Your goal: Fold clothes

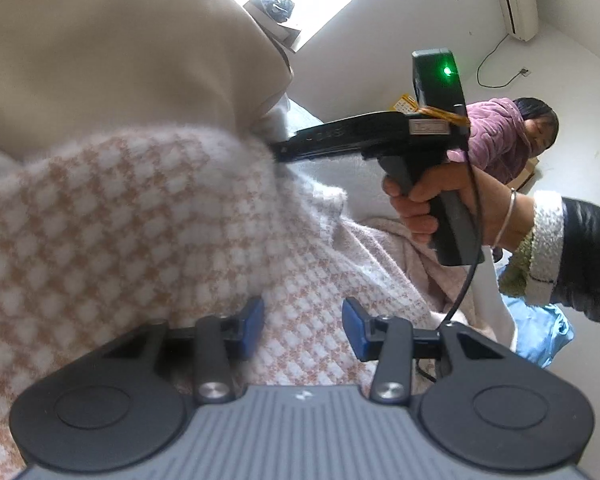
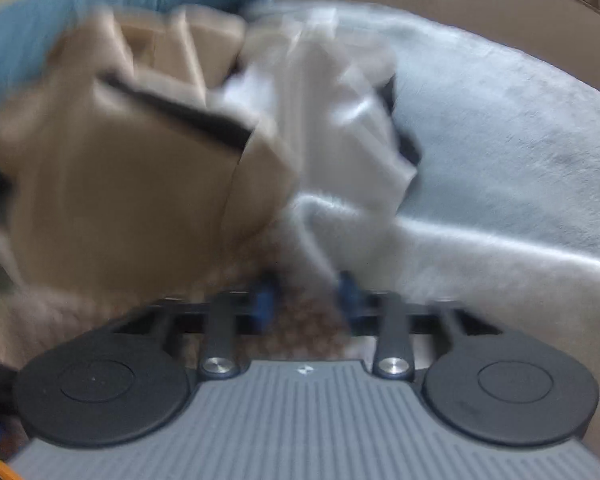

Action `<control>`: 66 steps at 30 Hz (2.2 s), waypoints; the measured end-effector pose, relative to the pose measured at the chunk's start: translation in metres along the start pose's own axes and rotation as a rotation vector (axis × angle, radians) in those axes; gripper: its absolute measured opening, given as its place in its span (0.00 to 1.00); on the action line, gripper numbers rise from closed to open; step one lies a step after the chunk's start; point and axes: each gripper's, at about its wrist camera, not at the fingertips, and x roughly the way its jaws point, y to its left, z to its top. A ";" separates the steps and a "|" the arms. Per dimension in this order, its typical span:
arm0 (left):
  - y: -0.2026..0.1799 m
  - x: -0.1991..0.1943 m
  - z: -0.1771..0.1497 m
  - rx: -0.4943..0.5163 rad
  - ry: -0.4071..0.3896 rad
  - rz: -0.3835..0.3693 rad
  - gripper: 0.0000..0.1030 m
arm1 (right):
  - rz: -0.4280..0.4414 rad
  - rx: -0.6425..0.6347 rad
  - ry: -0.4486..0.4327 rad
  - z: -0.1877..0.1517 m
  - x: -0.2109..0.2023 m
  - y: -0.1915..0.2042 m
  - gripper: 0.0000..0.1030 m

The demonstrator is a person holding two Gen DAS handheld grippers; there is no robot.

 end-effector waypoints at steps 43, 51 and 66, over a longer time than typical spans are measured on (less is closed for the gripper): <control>0.014 -0.014 -0.005 0.024 -0.072 0.043 0.27 | -0.448 0.448 0.011 -0.096 -0.032 -0.125 0.16; 0.012 -0.015 -0.008 0.038 -0.077 0.046 0.27 | -0.468 0.480 -0.014 -0.083 -0.029 -0.139 0.12; -0.010 -0.020 -0.004 0.076 -0.071 0.113 0.37 | -0.043 0.525 -0.058 -0.157 -0.179 -0.024 0.28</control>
